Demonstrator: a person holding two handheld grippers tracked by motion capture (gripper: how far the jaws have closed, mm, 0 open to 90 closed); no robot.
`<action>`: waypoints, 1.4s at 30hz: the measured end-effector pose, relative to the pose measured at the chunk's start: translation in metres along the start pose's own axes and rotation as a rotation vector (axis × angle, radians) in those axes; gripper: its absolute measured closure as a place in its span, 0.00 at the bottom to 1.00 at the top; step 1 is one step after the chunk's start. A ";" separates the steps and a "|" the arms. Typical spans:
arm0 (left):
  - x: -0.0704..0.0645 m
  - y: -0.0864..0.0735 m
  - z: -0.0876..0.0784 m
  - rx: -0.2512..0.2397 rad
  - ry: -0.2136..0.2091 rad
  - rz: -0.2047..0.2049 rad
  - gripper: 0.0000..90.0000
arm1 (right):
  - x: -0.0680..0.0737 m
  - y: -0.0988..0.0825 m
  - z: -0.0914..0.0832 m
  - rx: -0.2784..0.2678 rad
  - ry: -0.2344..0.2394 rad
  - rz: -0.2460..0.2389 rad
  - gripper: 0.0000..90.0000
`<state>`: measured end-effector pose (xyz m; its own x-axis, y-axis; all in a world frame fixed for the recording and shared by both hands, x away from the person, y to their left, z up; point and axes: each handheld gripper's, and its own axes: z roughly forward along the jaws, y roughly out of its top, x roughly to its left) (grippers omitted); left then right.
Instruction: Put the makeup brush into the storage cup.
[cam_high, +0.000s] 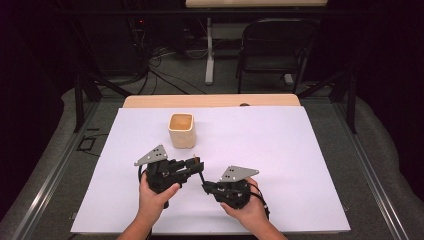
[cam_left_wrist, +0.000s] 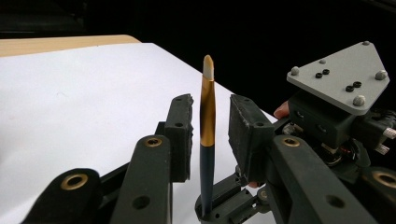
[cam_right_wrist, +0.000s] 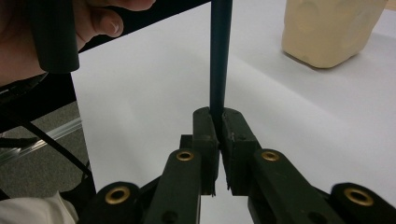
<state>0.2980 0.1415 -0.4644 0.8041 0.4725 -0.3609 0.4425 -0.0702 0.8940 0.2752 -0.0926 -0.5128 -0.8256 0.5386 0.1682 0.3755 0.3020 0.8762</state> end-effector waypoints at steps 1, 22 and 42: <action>0.000 0.000 0.000 0.000 0.000 0.000 0.78 | 0.000 0.000 0.000 0.000 0.000 0.000 0.94; 0.001 -0.001 0.000 0.010 0.018 -0.001 0.91 | 0.000 -0.002 0.002 0.010 0.004 0.000 0.94; 0.000 -0.001 0.001 0.006 0.011 -0.008 0.93 | -0.001 -0.002 0.002 0.002 0.006 0.000 0.94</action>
<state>0.2978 0.1412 -0.4659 0.7960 0.4829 -0.3650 0.4514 -0.0717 0.8894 0.2760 -0.0919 -0.5158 -0.8280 0.5342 0.1705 0.3763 0.3038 0.8753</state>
